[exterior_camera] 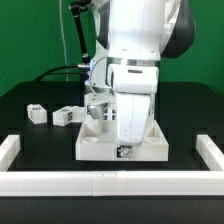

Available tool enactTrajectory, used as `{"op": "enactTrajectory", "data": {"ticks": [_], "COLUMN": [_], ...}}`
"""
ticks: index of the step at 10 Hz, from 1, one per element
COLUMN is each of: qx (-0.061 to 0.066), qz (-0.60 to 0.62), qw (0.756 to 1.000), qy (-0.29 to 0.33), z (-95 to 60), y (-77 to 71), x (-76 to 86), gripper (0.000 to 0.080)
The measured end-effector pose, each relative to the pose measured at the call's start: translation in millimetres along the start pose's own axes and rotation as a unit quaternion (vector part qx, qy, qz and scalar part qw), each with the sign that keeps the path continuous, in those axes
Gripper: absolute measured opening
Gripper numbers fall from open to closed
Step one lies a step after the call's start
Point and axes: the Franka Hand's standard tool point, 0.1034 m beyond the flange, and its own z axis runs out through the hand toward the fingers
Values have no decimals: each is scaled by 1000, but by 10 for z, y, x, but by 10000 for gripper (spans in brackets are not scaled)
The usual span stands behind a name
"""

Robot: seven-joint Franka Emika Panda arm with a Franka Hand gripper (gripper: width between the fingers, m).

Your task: Assemble square table

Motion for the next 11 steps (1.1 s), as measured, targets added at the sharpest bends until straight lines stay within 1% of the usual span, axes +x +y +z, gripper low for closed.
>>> {"op": "enactTrajectory", "data": {"ticks": [1, 3, 4, 5, 6, 7, 9, 11], "qx": [1, 1, 2, 5, 2, -3, -11, -12], "qz": [-9, -2, 12, 17, 16, 18, 20, 12], "qw": [1000, 1000, 1000, 1000, 1000, 1000, 1000, 1000], "qy": [-3, -3, -1, 2, 8, 13, 18, 15], "z": [13, 17, 22, 41, 62, 67, 69, 30], "y": [-15, -17, 5, 103, 219, 322, 446, 479], "x": [-38, -29, 66, 270, 433, 562, 728, 768], "gripper": [64, 64, 64, 64, 64, 64, 67, 68]}}
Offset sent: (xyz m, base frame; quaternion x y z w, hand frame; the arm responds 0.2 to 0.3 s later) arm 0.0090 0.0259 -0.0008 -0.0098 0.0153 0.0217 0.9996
